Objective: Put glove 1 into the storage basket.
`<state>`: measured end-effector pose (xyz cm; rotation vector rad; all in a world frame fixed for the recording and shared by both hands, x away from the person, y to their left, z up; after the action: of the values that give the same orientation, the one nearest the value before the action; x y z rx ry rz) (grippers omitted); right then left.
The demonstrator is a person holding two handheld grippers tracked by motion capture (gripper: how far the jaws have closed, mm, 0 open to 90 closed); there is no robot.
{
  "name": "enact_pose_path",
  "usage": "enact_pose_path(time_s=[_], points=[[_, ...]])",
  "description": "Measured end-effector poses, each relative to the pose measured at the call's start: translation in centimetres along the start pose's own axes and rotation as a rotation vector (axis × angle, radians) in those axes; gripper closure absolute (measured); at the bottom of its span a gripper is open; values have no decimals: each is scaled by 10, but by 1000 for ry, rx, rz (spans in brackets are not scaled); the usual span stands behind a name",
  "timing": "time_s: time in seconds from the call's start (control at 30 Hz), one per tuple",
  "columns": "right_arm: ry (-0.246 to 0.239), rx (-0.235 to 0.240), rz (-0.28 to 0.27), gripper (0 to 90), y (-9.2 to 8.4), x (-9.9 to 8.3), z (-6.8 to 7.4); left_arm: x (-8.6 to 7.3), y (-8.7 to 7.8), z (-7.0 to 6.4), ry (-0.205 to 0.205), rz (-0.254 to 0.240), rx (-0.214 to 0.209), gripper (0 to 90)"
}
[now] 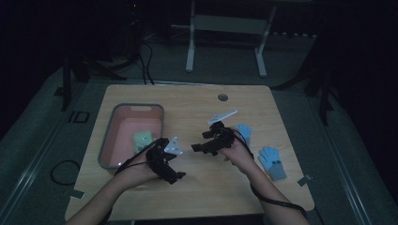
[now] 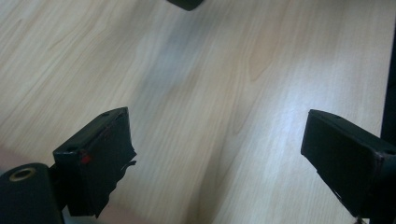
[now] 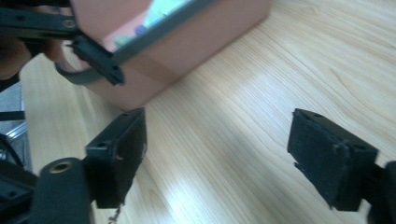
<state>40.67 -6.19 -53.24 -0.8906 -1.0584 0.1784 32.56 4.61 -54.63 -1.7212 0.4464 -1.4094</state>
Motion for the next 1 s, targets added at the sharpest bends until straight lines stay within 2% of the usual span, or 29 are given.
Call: enact_pose_path(time_s=[0.07, 0.1, 0.13, 0.27, 0.37, 0.43, 0.5, 0.53, 0.7, 0.73, 0.8, 0.83, 0.87, 0.9, 1.0], points=[[1, -32, -16, 225, -3, -4, -7, 2, 6, -4, 2, -31, 2, 94], [19, -35, -41, 234, -7, -8, -12, 2, 10, -5, 3, -40, 3, 94], [26, -37, -46, 234, -8, -10, -14, 2, 18, -7, 11, -40, 31, 94], [28, -73, -42, 247, -10, -18, -23, 1, 29, -15, 26, -40, 18, 94], [53, -82, -24, 255, -11, -32, -33, -2, 39, -20, 31, -25, 3, 94], [50, -96, -30, 254, -12, -39, -38, -6, 46, -22, 25, 0, -3, 94], [44, -112, -37, 248, -14, -46, -43, -10, 53, -22, 37, 15, 15, 93], [44, -123, -37, 230, -15, -50, -45, -12, 58, -25, 31, 23, 0, 93], [36, -165, -42, 194, -20, -63, -55, -14, 65, -32, 33, 17, -19, 93], [44, -183, -48, 176, -25, -69, -62, -14, 66, -34, 29, 10, -31, 93], [57, -191, -53, 171, -28, -71, -65, -15, 68, -36, 5, -6, -58, 93], [80, -213, -66, 154, -34, -76, -73, -16, 69, -35, -2, -9, -58, 93], [80, -213, -66, 154, -34, -76, -73, -17, 69, -35, -6, -9, -59, 93], [101, -245, -70, 142, -38, -81, -80, -19, 71, -37, -13, -10, -69, 93], [94, -266, -69, 121, -43, -86, -86, -20, 72, -36, -20, -22, -65, 94]])
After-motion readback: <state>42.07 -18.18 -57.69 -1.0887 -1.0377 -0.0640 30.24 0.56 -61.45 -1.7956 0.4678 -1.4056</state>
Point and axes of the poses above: each handheld gripper's, and its own axes: y roughly forward along the jaws, x roughly out of its top, z roughly to its left, the point moved 9 cm from there along y, roughly forward along the jaws, and after that the axes turned 5 degrees about -x, right-handed, at the moved point
